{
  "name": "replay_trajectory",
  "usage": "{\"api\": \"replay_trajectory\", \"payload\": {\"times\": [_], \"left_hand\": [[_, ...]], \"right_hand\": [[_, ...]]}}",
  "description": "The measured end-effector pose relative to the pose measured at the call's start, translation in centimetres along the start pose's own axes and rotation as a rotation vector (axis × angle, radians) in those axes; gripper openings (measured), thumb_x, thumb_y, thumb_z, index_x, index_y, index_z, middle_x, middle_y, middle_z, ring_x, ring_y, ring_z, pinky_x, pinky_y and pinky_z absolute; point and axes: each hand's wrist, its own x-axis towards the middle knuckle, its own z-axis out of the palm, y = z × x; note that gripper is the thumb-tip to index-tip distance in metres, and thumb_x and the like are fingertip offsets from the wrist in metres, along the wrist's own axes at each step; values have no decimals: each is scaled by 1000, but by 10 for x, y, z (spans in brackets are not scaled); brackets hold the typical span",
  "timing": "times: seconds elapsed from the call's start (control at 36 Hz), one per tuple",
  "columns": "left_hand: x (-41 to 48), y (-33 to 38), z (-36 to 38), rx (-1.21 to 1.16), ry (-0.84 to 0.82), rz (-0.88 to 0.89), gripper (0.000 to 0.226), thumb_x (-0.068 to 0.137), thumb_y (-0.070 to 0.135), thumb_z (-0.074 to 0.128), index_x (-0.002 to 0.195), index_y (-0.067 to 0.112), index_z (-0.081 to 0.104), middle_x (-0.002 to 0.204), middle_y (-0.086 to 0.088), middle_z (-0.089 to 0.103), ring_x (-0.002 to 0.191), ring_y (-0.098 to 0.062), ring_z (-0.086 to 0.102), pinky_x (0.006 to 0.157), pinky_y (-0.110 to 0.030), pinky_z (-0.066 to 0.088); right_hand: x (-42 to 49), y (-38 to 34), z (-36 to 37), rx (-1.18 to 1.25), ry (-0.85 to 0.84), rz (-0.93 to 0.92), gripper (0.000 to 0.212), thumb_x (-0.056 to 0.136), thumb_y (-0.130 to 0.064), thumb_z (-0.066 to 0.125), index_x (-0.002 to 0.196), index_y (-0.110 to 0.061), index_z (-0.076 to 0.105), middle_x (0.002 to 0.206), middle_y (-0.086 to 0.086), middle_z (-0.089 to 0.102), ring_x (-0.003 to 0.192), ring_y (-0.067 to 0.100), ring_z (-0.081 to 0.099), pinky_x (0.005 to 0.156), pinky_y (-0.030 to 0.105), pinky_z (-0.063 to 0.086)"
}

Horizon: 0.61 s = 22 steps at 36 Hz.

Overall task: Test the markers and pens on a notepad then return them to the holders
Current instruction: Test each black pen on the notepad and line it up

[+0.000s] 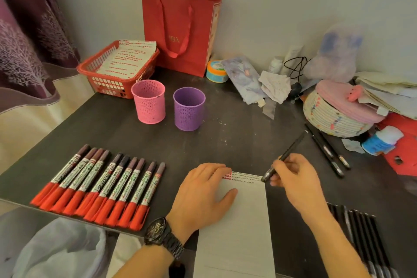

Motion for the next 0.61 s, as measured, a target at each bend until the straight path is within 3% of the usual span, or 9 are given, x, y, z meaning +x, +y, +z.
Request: {"api": "replay_trajectory", "payload": {"times": [0.06, 0.14, 0.22, 0.31, 0.47, 0.61], "left_hand": [[-1, 2, -1, -19, 27, 37, 54, 91, 66, 47, 133, 34, 53, 132, 21, 53, 125, -1, 45, 106, -22, 33], [-1, 4, -1, -21, 54, 102, 52, 90, 66, 51, 128, 31, 57, 123, 19, 58, 116, -3, 51, 99, -23, 39], [0, 2, 1, 60, 96, 192, 31, 95, 52, 56, 115, 30, 67, 108, 16, 65, 100, -8, 57, 85, -27, 46], [2, 2, 4, 136, 122, 248, 23, 98, 43, 52, 101, 28, 69, 94, 15, 65, 84, -10, 56, 71, -26, 44], [0, 5, 5, 160, 123, 264, 40, 99, 47, 46, 66, 24, 41, 61, 10, 44, 56, -12, 34, 55, -28, 27], [0, 6, 3, 172, 153, 289, 51, 95, 49, 50, 54, 24, 31, 45, 6, 37, 46, -16, 27, 52, -30, 21]], "right_hand": [[-24, 0, 16, 209, -67, -1, 6, 90, -16, 72, 88, -20, 69, 79, 7, 75, 69, 23, 74, 63, 32, 61], [-55, -1, 35, 366, -177, -3, 15, 76, -33, 79, 87, -24, 75, 83, 10, 75, 74, 26, 75, 64, 30, 60], [-67, 4, 45, 304, -138, -70, 11, 76, -35, 75, 86, -29, 76, 79, 2, 75, 70, 13, 71, 58, 22, 55], [-69, 7, 48, 285, -123, -133, 4, 82, -28, 72, 84, -32, 74, 75, -3, 73, 65, 8, 66, 54, 20, 52], [-70, 11, 45, 312, -166, -147, 6, 86, -24, 73, 85, -30, 75, 79, 3, 75, 70, 13, 67, 62, 21, 53], [-67, 13, 42, 315, -225, -143, 5, 87, -25, 72, 84, -28, 76, 78, 4, 74, 71, 11, 66, 62, 21, 51]]}}
